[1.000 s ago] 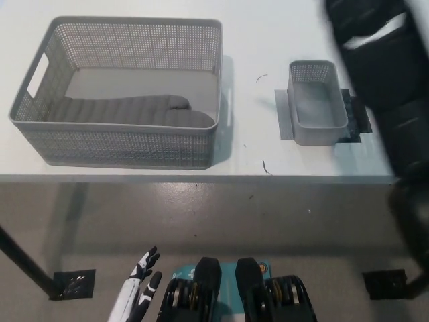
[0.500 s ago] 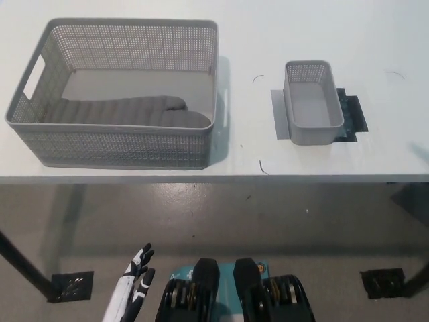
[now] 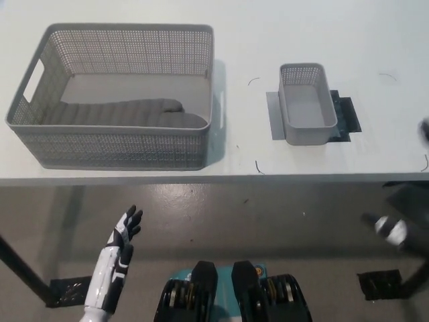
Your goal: Usethe right hand to pick up a oven gloves on top of a leveled container and place it into another larger container on the left side
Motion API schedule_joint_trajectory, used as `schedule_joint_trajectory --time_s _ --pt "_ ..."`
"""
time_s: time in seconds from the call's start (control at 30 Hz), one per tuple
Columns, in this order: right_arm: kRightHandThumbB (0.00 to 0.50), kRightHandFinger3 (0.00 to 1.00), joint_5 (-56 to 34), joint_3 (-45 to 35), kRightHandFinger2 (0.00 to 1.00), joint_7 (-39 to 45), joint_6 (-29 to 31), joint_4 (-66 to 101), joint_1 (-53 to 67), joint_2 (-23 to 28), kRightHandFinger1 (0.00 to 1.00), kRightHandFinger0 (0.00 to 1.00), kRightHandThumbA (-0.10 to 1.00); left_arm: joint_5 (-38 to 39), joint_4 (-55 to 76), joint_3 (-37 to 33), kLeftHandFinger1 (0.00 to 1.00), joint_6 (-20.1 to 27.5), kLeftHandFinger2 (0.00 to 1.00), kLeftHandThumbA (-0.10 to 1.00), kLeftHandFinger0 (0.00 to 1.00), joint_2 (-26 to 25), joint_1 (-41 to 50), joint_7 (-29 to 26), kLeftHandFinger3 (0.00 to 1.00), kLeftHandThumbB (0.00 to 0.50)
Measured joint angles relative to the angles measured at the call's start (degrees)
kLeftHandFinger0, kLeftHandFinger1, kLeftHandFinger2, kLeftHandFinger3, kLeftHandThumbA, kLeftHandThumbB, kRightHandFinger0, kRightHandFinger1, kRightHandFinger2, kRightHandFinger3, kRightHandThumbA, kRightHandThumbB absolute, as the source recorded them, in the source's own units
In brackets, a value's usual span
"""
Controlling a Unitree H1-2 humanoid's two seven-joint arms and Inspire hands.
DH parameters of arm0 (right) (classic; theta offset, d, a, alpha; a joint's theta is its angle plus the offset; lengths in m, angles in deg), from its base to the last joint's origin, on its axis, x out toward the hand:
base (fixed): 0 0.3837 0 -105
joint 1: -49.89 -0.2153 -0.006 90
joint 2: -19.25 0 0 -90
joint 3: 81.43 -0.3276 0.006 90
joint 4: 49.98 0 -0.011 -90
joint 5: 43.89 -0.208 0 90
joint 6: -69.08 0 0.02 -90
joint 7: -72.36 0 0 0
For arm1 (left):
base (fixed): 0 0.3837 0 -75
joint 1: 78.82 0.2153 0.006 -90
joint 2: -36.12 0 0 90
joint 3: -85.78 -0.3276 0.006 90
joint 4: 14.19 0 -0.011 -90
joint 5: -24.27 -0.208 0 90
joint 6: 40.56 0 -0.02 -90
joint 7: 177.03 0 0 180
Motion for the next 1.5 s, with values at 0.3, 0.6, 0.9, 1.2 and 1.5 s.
schedule_joint_trajectory --time_s 0.3,0.6,0.9,1.2,1.5 --pt "0.236 1.0 -3.6 3.4 1.0 0.9 0.7 -8.7 1.3 -5.9 1.0 1.0 1.0 1.4 0.9 2.6 1.0 0.1 1.0 1.0 1.0 1.7 -2.6 0.8 1.0 0.044" --pt "0.195 1.0 -9.0 3.9 1.0 2.9 1.0 -21.4 1.2 -10.3 1.0 1.0 1.0 1.1 -3.3 5.4 1.0 0.2 1.0 1.0 1.0 2.9 -3.5 0.8 1.0 0.116" --pt "0.171 1.0 -10.6 3.8 1.0 3.4 2.1 -22.6 0.9 -10.2 1.0 1.0 1.0 0.9 -3.5 6.0 1.0 0.2 1.0 1.0 1.0 3.7 -3.3 0.8 1.0 0.078" --pt "0.177 1.0 -10.7 3.4 1.0 3.8 3.2 -23.9 1.8 -9.8 1.0 1.0 1.0 0.7 -4.6 7.0 1.0 0.2 1.0 1.0 1.0 3.5 -0.3 0.7 1.0 0.092" --pt "0.168 1.0 -10.6 3.1 1.0 3.8 3.6 -23.6 2.1 -9.7 1.0 1.0 1.0 0.4 -4.6 7.5 1.0 0.2 1.0 1.0 1.0 3.5 -0.2 0.7 1.0 0.076"
